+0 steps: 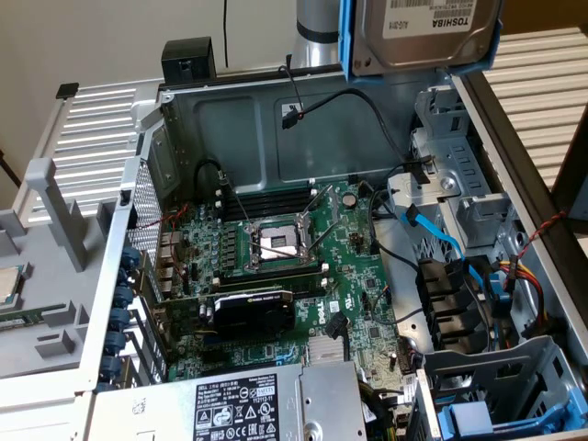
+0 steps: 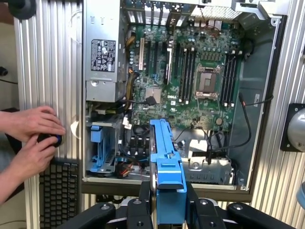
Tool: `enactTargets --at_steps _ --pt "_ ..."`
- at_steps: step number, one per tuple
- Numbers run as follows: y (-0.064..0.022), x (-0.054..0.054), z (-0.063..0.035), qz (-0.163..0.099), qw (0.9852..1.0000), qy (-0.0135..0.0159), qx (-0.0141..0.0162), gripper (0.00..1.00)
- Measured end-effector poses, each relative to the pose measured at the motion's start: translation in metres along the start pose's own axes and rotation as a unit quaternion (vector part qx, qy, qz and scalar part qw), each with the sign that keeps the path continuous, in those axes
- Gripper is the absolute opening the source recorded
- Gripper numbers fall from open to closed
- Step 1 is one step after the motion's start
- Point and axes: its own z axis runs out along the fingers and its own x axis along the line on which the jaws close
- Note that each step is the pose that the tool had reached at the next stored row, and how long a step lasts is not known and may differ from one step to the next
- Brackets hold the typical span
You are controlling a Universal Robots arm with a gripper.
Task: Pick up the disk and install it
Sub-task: 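Pick up the disk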
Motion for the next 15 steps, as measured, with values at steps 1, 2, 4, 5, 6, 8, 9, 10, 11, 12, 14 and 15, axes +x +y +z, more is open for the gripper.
enactTargets --at_steps 1,2,4,5,6,8,9,10,11,12,14,15 --pt "-0.0006 0.001 0.0001 0.000 1.0000 0.0001 0.0012 0.37" --pt "-0.0011 0.003 0.0002 0.000 1.0000 0.0001 0.0027 0.37" --pt "-0.0019 0.006 0.0003 0.000 1.0000 0.0003 0.0054 0.37" --pt "-0.0022 0.007 0.0003 0.000 1.0000 0.0005 0.0066 0.37" --pt "-0.0024 0.008 0.0003 0.000 1.0000 0.0005 0.0077 0.37" --pt "-0.0031 0.010 0.0004 0.000 1.0000 0.0007 0.0093 0.37" --pt "-0.0035 0.012 0.0004 0.000 1.0000 0.0007 0.0100 0.37" --pt "-0.0039 0.013 0.0005 0.000 0.9999 0.0008 0.0105 0.37" --pt "-0.0045 0.014 0.0006 0.000 0.9999 0.0008 0.0109 0.37" --pt "-0.0050 0.015 0.0007 0.000 0.9999 0.0008 0.0113 0.37" --pt "-0.0061 0.018 0.0008 0.001 0.9999 0.0009 0.0123 0.37" --pt "-0.0066 0.019 0.0009 0.001 0.9999 0.0009 0.0127 0.37"
